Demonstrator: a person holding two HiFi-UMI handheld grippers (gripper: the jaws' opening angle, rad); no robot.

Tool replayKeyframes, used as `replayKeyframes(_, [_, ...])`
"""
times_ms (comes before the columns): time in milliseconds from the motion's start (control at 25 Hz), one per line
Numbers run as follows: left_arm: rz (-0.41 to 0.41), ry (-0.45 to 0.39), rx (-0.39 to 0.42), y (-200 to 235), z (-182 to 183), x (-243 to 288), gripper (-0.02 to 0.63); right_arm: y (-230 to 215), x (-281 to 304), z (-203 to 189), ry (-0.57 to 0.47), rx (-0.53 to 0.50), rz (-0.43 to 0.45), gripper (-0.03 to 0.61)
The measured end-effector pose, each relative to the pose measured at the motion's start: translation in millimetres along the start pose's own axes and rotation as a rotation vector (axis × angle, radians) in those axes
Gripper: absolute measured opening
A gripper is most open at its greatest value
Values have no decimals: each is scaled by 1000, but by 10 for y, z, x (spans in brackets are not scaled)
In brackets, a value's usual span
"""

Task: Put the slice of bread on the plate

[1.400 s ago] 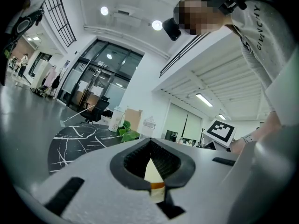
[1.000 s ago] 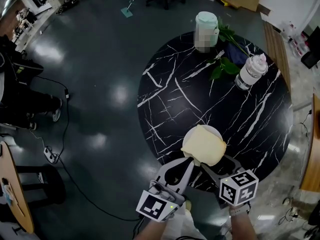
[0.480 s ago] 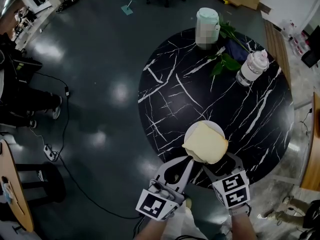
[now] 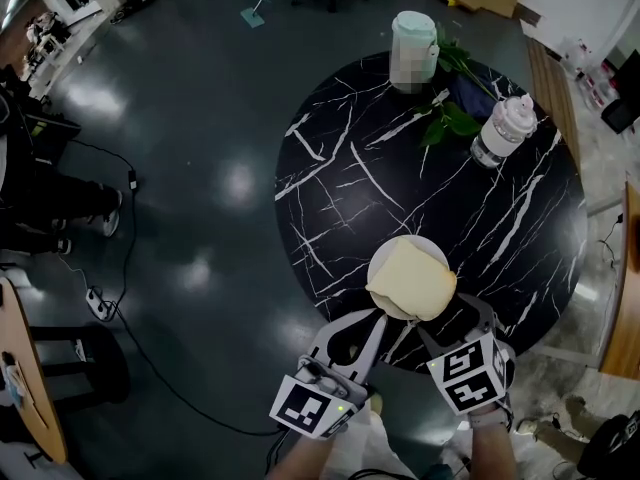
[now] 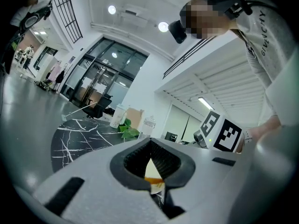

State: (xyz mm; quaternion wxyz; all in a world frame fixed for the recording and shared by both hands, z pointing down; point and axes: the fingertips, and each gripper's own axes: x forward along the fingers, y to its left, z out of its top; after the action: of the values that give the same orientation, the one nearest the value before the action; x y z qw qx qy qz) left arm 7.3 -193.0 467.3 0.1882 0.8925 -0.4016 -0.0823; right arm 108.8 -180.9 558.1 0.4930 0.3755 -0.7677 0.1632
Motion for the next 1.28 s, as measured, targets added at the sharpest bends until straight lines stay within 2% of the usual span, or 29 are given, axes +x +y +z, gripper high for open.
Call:
replayKeyframes(120, [1, -8, 35, 30, -28, -27, 8, -46, -85, 3, 31, -73, -35, 290])
replayKeyframes(400, [-9, -12, 46, -41, -37, -51, 8, 75, -253, 37, -78, -31, 11, 290])
replayKeyframes(680, [-6, -6, 43, -162, -97, -150, 8, 430, -291, -108, -126, 25, 141, 288])
replayKeyframes(880, [1, -6, 54, -247, -151, -242, 8, 527, -412, -117, -209, 49, 152, 281])
replayKeyframes(920, [3, -4, 49, -270, -170, -260, 8, 536, -449, -110, -231, 54, 147, 263])
replayKeyframes(1040, [8, 3, 47, -349, -225, -311, 8, 574, -587, -79, -307, 66, 141, 88])
replayKeyframes(1120, [8, 10, 52, -412, -249, -341, 8, 623, -681, -54, -349, 68, 148, 52])
replayKeyframes(1280, [4, 4, 59, -541, -219, -383, 8, 695, -888, -6, -450, 87, 150, 28])
